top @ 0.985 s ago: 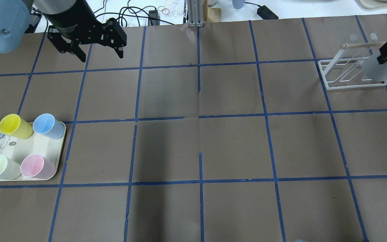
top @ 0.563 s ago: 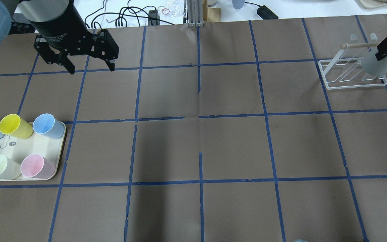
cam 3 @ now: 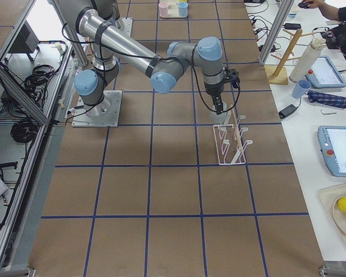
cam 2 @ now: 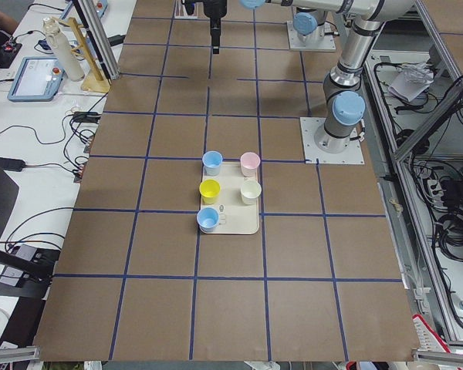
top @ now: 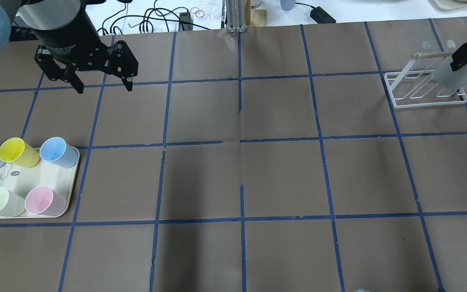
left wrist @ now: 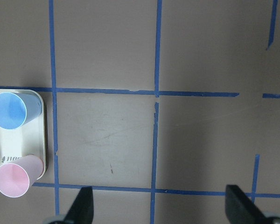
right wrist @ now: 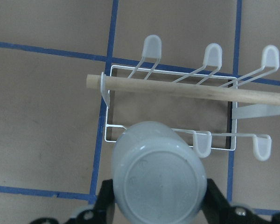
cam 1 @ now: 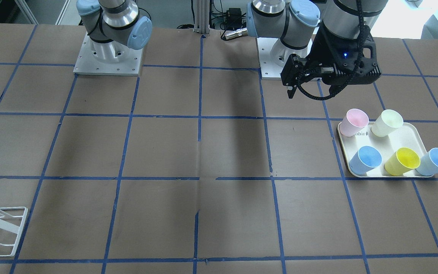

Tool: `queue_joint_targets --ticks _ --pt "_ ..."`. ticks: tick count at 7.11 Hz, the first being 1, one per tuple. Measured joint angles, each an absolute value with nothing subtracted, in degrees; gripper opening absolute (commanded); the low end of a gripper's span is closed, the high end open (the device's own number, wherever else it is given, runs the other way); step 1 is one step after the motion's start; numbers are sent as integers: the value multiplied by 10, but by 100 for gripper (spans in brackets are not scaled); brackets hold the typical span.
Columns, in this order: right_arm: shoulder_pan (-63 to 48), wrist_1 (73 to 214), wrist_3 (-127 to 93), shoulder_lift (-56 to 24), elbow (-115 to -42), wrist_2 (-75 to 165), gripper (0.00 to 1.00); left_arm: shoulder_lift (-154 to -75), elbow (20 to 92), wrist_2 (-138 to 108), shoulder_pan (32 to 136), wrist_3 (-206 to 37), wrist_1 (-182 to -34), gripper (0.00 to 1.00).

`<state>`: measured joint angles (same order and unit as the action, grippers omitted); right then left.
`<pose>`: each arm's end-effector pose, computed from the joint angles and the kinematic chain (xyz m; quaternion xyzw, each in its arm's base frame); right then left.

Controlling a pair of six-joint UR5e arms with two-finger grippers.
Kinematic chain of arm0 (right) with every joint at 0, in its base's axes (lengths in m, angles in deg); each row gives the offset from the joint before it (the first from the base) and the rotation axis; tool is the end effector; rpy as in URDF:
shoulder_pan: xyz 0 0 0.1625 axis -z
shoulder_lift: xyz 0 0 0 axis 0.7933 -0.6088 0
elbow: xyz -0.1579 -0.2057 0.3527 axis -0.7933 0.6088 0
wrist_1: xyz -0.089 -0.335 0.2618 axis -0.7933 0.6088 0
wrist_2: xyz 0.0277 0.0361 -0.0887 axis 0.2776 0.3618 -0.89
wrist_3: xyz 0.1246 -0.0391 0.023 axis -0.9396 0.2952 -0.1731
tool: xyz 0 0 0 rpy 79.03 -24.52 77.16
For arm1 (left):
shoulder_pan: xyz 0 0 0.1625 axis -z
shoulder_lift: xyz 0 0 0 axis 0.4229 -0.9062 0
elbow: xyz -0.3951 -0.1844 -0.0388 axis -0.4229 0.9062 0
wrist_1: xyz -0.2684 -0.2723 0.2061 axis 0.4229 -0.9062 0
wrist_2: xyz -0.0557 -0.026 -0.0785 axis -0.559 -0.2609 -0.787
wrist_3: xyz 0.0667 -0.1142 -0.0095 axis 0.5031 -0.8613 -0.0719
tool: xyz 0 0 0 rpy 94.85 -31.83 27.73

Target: Transfer IKEA cup to right arm and place on rack

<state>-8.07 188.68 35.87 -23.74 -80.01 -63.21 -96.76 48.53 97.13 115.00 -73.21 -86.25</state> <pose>-0.1805 -0.6121 0.3677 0.0646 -0.9883 0.1326 0.0396 -0.1321 -0.5253 0.5028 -0.0297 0.9995 -0.0033 0.0037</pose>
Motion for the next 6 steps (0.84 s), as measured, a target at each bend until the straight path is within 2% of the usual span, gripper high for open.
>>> queue_joint_targets --ticks 6 --pt "-85 1891 355 -208 -801 -628 7 -955 500 953 1115 -666 -863 100"
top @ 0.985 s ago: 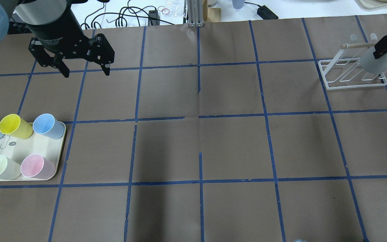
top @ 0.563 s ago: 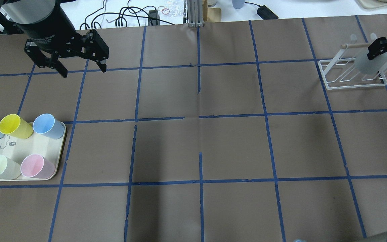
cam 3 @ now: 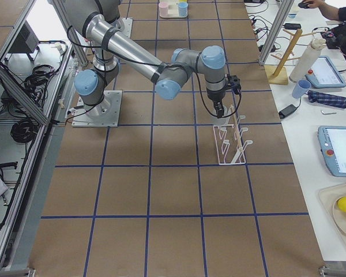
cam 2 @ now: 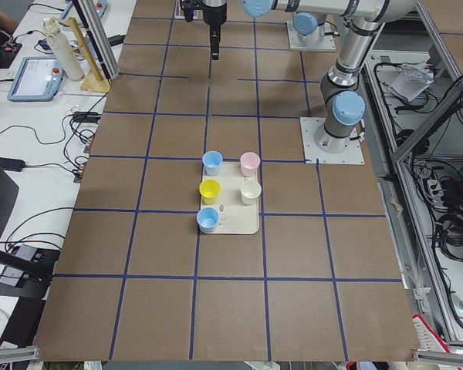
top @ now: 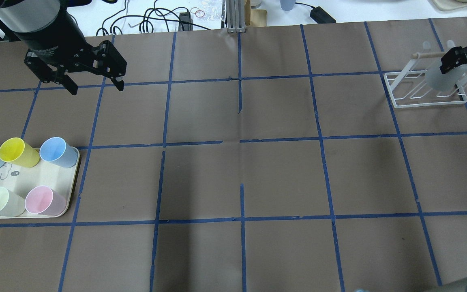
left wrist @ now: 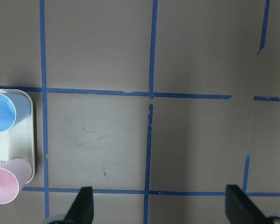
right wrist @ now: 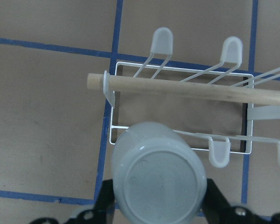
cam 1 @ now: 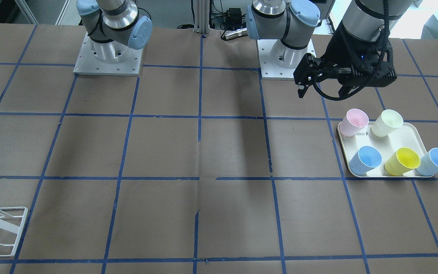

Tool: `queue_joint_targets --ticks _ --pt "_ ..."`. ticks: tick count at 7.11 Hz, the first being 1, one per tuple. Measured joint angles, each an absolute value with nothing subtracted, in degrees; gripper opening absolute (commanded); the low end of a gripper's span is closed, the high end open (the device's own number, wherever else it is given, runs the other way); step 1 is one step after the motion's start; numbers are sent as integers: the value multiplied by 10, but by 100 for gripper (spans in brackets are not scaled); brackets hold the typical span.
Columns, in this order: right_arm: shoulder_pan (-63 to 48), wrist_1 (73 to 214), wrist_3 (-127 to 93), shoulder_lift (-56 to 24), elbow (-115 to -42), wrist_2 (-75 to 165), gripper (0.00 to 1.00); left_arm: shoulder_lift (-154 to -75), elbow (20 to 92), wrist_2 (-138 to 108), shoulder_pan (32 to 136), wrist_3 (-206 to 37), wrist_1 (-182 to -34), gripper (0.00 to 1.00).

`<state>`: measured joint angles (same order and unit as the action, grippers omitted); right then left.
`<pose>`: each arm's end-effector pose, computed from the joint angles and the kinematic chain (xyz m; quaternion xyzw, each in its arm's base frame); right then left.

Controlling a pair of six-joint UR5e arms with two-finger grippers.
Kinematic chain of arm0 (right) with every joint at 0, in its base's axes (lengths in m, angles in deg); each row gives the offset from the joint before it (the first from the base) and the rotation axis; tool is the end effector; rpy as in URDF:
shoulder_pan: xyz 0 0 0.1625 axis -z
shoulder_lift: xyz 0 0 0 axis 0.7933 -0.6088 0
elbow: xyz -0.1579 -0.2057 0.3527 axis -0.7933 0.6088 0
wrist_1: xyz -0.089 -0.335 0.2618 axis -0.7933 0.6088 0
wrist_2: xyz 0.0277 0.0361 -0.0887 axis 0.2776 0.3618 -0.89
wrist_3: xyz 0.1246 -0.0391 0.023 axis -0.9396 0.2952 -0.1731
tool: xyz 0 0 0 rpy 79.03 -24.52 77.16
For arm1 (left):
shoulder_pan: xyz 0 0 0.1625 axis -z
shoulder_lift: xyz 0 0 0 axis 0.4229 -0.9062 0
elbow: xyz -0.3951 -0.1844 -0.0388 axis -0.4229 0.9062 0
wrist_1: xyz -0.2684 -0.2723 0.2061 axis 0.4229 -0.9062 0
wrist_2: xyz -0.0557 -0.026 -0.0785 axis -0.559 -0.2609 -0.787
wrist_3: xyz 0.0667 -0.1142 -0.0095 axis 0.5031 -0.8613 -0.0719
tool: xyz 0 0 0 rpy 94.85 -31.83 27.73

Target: Transfer IKEA cup to right arm and place on rack

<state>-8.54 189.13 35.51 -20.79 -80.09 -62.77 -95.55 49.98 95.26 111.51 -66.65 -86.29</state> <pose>-0.1795 -0.6230 0.3358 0.0652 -0.9908 0.1161 0.0233 -0.1048 -0.5229 0.5008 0.0029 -0.9999 0.0015 0.0124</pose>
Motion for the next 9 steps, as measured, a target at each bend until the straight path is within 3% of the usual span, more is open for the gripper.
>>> queue_joint_targets --ticks 4,5,6,7,8,9 --pt "-86 1892 355 -179 -802 -631 13 -954 500 949 1113 -662 -863 100" --pt "-86 1892 354 -174 -802 -633 24 -954 500 948 1113 -662 -863 100" --pt "-86 1892 354 -170 -802 -635 45 -954 500 948 1113 -662 -863 100" --pt "-86 1892 354 -168 -802 -636 78 -954 500 948 1113 -662 -863 100" --pt "-85 1892 353 -167 -802 -637 100 -954 499 948 1112 -662 -862 100" --pt "-85 1892 353 -167 -802 -637 100 -954 499 948 1112 -662 -862 100"
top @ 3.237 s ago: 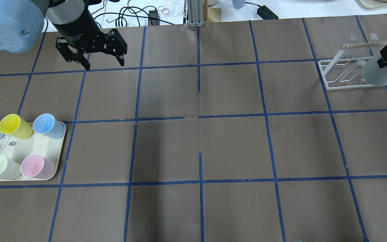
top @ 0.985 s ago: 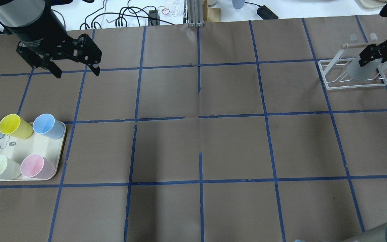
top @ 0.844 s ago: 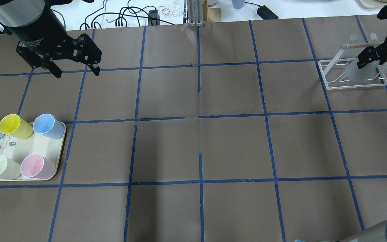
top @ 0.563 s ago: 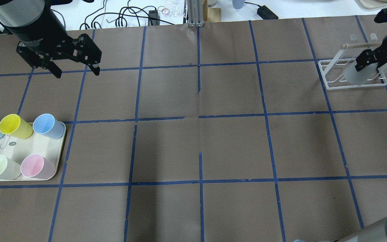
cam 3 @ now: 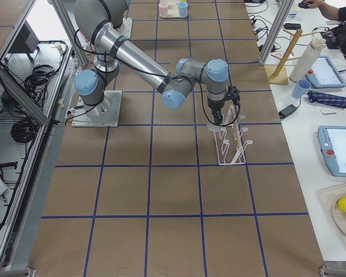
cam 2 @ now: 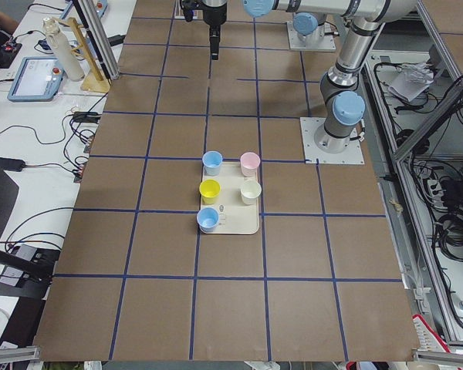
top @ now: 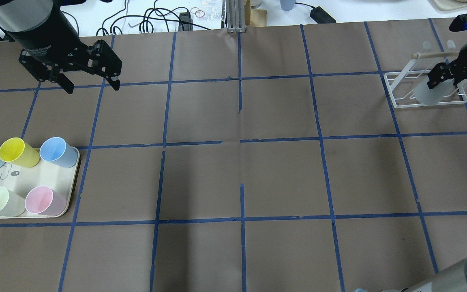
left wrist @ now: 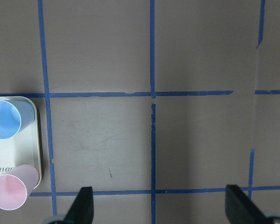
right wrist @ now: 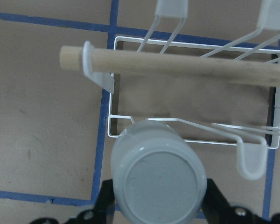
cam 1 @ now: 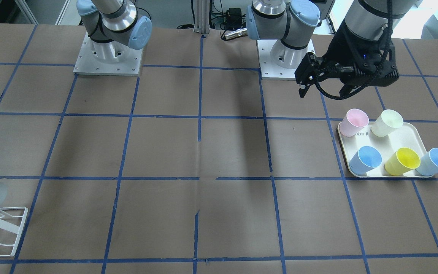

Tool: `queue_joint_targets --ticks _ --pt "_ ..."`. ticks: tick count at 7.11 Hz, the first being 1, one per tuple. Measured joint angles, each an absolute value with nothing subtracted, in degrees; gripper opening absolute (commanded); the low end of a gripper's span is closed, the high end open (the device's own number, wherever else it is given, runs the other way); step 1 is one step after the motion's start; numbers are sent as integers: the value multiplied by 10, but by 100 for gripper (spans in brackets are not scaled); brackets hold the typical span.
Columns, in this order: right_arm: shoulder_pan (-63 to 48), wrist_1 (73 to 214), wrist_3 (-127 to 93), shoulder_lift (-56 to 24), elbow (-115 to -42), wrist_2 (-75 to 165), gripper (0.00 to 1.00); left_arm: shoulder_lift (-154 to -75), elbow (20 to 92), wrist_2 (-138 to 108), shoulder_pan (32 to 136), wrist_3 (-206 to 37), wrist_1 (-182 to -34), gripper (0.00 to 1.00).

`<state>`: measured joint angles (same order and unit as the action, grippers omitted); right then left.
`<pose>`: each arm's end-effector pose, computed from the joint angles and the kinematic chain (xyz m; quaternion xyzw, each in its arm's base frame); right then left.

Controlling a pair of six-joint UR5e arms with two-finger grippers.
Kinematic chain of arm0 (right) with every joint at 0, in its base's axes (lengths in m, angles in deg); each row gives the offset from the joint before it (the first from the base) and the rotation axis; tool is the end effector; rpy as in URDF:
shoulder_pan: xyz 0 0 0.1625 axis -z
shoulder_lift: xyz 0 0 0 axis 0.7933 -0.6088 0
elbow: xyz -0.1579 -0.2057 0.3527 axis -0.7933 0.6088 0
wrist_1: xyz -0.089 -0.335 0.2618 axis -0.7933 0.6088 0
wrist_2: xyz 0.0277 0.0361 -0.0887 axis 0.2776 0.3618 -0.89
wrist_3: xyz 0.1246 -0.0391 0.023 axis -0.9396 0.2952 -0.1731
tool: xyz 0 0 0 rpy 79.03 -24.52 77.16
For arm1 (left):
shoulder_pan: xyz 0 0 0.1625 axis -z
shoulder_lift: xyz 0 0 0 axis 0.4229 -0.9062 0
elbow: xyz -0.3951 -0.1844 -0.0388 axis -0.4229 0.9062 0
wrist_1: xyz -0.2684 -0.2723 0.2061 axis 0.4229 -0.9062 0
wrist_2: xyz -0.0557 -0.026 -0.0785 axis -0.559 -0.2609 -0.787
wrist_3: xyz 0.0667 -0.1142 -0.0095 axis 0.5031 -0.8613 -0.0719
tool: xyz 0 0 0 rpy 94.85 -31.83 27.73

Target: Transfer IKEA cup to right arm and place on rack

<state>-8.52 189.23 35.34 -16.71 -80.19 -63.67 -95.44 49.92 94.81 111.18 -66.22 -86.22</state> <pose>-0.1866 -0.6310 0.2896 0.0617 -0.9947 0.0821 0.0107 -0.1028 -0.5232 0.5025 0.0020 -0.9999 0.0039 0.0162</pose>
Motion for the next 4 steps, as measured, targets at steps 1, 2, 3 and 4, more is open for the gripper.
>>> queue_joint_targets --ticks 1,2,3,4 --pt "-85 1892 353 -168 -802 -637 100 -954 499 948 1111 -662 -862 100" --pt "-85 1890 353 -170 -801 -637 100 -955 498 948 1111 -662 -861 100" --pt "-85 1887 353 -176 -801 -638 100 -955 497 948 1110 -662 -860 100" --pt "-85 1872 353 -189 -801 -638 100 -955 496 948 1110 -662 -858 100"
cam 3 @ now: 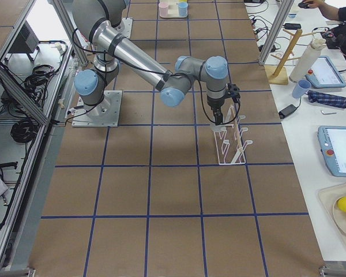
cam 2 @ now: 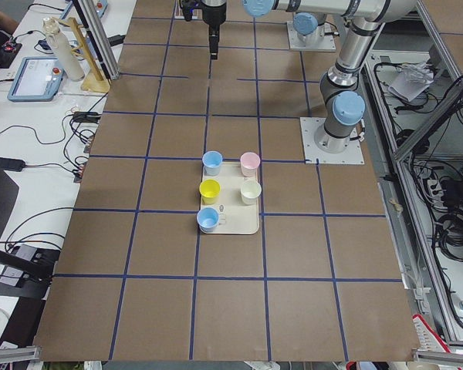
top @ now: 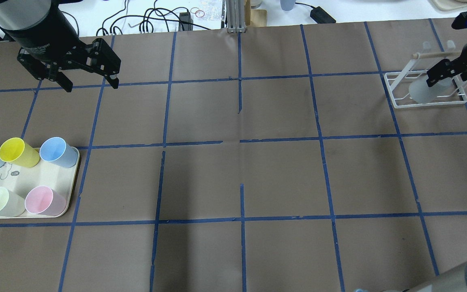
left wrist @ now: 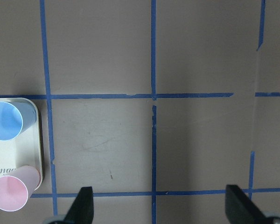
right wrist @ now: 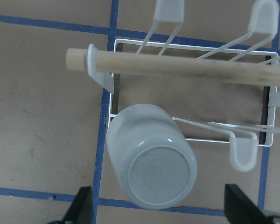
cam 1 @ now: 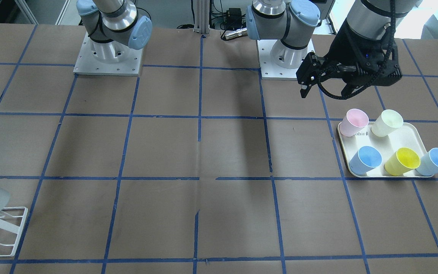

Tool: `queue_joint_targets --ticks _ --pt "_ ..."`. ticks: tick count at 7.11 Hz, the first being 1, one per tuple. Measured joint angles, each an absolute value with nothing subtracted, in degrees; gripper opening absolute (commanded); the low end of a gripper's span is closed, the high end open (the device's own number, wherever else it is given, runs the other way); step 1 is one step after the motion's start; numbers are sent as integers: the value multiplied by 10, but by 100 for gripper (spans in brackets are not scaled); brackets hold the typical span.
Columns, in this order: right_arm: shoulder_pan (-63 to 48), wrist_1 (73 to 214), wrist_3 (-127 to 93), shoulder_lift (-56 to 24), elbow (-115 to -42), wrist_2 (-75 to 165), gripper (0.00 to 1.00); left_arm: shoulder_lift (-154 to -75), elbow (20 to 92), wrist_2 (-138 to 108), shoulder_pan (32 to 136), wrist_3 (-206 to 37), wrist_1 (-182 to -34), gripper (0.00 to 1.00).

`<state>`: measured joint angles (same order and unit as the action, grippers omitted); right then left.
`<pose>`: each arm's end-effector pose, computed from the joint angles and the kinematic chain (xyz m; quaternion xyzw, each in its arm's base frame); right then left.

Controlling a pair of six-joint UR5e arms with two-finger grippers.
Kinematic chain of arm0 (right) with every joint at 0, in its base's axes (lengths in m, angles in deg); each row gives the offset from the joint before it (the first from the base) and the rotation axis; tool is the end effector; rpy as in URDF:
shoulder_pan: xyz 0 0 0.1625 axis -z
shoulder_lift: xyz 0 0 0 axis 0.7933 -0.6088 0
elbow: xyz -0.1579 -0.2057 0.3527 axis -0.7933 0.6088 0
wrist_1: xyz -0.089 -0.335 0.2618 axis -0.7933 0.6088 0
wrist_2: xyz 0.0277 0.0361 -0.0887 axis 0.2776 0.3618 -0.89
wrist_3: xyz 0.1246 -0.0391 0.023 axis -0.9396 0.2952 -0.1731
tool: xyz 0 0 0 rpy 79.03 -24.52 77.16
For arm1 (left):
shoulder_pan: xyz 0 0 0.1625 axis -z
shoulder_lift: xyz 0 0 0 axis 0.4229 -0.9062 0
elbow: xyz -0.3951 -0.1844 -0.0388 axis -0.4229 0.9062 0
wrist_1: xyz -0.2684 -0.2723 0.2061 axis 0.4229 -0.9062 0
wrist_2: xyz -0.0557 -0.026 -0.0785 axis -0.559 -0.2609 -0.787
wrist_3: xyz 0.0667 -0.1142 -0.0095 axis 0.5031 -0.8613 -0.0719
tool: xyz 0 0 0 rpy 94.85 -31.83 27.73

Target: Transfer IKEA cup to right arm and place on rack

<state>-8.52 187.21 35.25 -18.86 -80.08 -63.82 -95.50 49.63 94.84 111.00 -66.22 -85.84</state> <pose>-0.1827 -0.6233 0.3103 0.0609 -0.9946 0.0832 0.0129 -0.1010 -0.5252 0.5052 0.0035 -0.9998 0.0093 0.0156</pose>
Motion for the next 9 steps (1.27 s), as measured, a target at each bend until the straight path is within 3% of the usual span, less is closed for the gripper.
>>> queue_joint_targets --ticks 5,9 --pt "-119 1620 246 -369 -801 -635 100 -955 496 949 1108 -661 -856 100" --pt "-268 1548 6 -439 -800 -649 100 -955 497 950 1108 -660 -849 100"
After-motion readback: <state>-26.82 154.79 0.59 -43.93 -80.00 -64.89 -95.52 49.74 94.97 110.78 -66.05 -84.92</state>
